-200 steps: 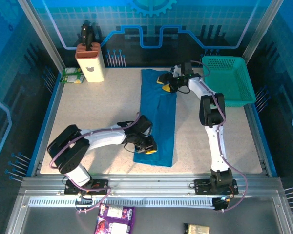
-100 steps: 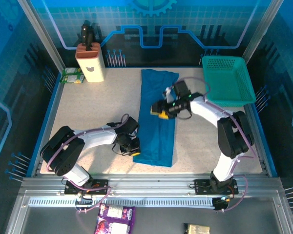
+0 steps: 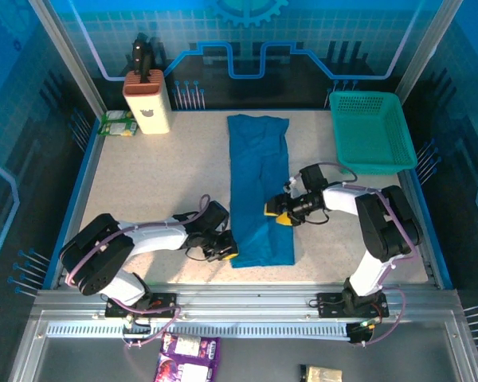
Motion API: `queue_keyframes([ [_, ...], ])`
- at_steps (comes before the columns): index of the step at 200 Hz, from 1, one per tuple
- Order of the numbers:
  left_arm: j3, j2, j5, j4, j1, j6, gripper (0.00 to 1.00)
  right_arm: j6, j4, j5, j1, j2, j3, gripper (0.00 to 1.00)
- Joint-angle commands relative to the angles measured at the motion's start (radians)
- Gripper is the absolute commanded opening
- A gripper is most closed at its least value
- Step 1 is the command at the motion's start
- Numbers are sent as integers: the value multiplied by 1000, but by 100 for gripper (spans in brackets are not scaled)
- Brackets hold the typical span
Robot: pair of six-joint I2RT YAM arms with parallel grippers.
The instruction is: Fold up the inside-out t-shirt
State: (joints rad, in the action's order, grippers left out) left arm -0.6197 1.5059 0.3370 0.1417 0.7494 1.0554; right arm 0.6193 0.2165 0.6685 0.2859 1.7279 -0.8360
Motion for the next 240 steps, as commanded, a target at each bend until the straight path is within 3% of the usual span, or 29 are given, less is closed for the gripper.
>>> queue_keyframes([
  [1,-1,-67,-12,19,6,51,14,-67,105,-35,-14,-27,-22,67],
  [14,-30,-107,-47,96,1,23,14,-94,210,-77,24,-100,-61,67],
  [36,-61,-167,-88,197,-14,-18,15,-141,427,-249,103,-213,-113,65],
  [57,-57,-211,-104,246,-41,-43,15,-133,515,-359,183,-281,-81,60],
  [103,-47,-194,-50,214,-71,-84,15,-97,407,-304,247,-273,59,48],
  [130,-94,-130,48,94,-51,-68,15,-36,352,-280,277,-301,156,59],
  [167,-183,16,75,74,-11,-81,14,97,273,-275,322,-398,272,64],
  [200,-190,76,86,63,-9,-84,14,120,331,-316,339,-488,249,64],
  [240,-203,44,39,136,-22,-118,13,74,333,-273,355,-455,196,54],
])
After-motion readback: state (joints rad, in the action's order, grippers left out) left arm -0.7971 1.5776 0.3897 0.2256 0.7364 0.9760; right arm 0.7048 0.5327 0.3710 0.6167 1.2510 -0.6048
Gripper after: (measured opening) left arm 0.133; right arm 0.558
